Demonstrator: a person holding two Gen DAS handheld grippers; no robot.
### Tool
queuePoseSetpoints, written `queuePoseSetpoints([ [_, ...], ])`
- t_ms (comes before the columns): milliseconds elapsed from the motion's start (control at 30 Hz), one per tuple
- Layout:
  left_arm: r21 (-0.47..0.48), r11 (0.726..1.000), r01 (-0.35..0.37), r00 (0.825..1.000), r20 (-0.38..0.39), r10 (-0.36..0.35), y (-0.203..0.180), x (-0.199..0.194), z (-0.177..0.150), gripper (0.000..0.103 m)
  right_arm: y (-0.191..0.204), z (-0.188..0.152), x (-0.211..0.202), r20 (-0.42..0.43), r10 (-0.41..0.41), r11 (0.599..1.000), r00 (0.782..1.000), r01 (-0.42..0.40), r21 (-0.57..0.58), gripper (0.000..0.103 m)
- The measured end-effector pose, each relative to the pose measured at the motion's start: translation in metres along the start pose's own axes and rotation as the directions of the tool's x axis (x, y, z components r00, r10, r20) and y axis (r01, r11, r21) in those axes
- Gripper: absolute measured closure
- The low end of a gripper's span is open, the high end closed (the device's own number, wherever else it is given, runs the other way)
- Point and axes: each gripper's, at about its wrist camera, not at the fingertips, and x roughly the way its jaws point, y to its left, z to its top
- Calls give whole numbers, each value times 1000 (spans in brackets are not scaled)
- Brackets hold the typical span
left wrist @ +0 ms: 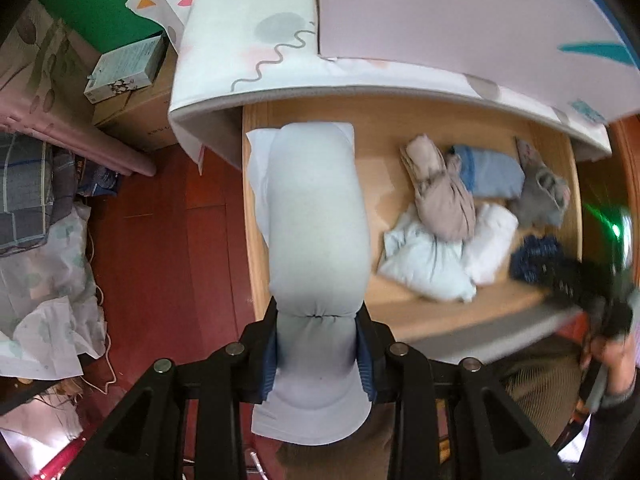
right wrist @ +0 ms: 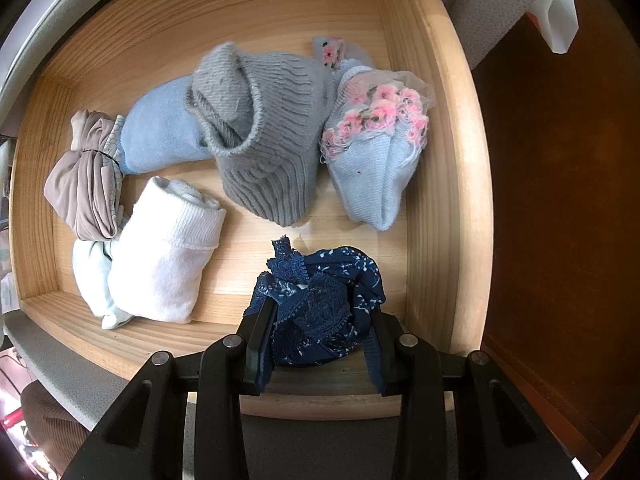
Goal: Take underwear out of drawer
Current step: 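Lift the white roll with the left tool into the white box and release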
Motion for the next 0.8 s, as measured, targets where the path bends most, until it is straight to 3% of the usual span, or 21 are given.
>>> queuePoseSetpoints([
  [233,60,998,24,998,56,-28,9,-39,-36,70,-4,1,1,-1,3,1000,1000,-3,3,69],
  [300,68,997,33,993,115,-40,11,-61,-44,70,-5,2,1,-1,1,1000,1000,-1,2,69],
  [367,68,997,37,974,220,-51,13,-90,-51,70,-5,2,1,-1,2,1000,1000,-2,3,69],
  [400,65,997,41,959,278,-57,14,-104,-52,70,-5,2,1,0,2,1000,1000,-2,4,69],
  [467,55,998,37,911,409,-56,15,-135,-55,70,-6,2,1,0,1,1000,1000,-1,4,69],
  [633,29,998,59,789,610,-64,15,-194,-45,70,-6,2,1,0,-9,1000,1000,9,-2,69],
  [733,35,998,51,740,670,-62,13,-213,-27,70,-4,2,1,1,-15,1000,1000,15,-8,69],
  [800,35,998,52,720,691,-62,10,-220,-8,70,-4,2,1,1,-16,1000,1000,16,-11,69],
])
